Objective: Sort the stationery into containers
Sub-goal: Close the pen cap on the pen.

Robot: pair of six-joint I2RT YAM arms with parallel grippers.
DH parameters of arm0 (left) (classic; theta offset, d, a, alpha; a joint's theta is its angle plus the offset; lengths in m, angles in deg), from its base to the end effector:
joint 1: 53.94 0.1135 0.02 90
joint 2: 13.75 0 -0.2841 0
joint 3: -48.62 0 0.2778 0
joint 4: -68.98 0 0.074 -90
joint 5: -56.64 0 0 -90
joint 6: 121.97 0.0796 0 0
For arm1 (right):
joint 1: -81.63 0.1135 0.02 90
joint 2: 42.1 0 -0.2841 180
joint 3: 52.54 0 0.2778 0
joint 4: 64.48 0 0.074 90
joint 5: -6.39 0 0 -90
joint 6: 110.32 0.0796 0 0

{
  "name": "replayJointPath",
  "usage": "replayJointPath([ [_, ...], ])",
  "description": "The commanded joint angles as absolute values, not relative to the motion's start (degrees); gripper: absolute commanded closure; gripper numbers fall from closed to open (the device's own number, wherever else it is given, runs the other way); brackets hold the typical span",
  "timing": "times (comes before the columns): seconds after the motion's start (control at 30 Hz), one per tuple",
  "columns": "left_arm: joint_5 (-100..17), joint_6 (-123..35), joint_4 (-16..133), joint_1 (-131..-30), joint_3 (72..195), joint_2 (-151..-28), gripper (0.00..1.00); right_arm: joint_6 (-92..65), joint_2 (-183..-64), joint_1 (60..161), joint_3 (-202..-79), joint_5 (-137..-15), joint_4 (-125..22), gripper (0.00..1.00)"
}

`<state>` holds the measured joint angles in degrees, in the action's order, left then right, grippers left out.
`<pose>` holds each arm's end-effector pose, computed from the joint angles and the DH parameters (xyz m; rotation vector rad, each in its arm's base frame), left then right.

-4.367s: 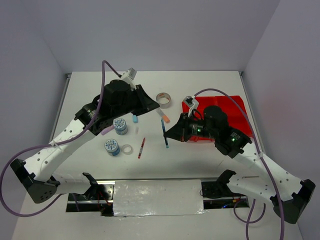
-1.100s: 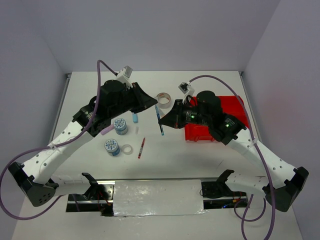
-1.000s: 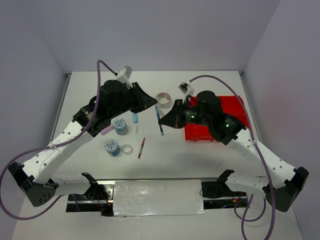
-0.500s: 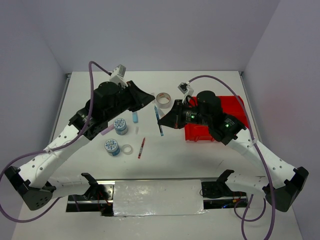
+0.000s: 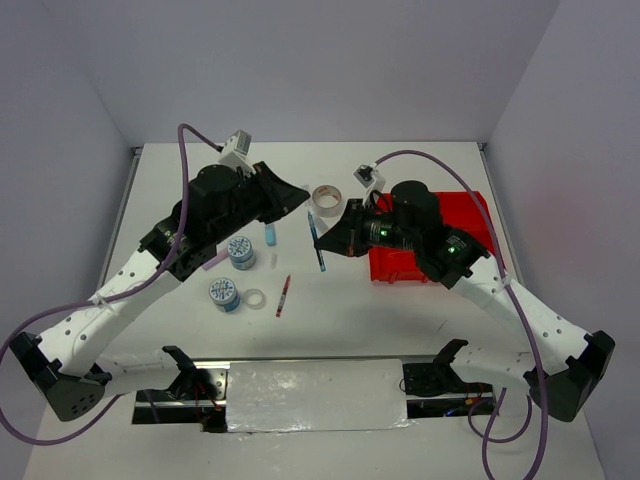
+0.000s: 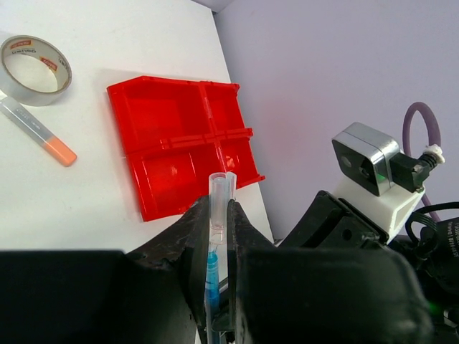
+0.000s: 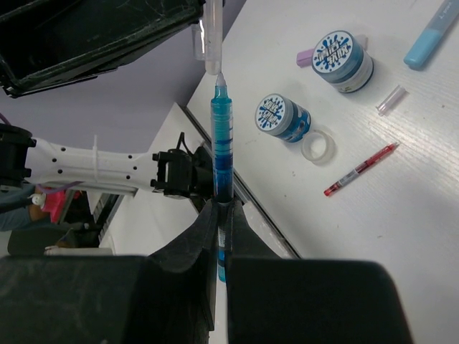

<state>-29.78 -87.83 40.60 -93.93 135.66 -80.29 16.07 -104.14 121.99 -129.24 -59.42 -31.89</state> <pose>0.2477 -0.2013 0.4504 -0.3065 1.8325 -1.1620 0.2037 0.2159 0.3896 -0.3908 2.0400 1.2717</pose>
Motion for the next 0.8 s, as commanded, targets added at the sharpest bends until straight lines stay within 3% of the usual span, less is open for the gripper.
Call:
replayJointPath([
  [0.0, -29.14, -87.96, 43.41, -94.11, 135.62, -79.84, 1.0, 15.55, -104.32, 122.41, -131.55, -59.7, -34.96, 1.0],
  [0.77, -28.79, -87.96, 43.58, -94.11, 134.31, -79.4, 1.0, 15.46, -104.24, 122.41, -131.72, -60.22, -34.87, 1.0],
])
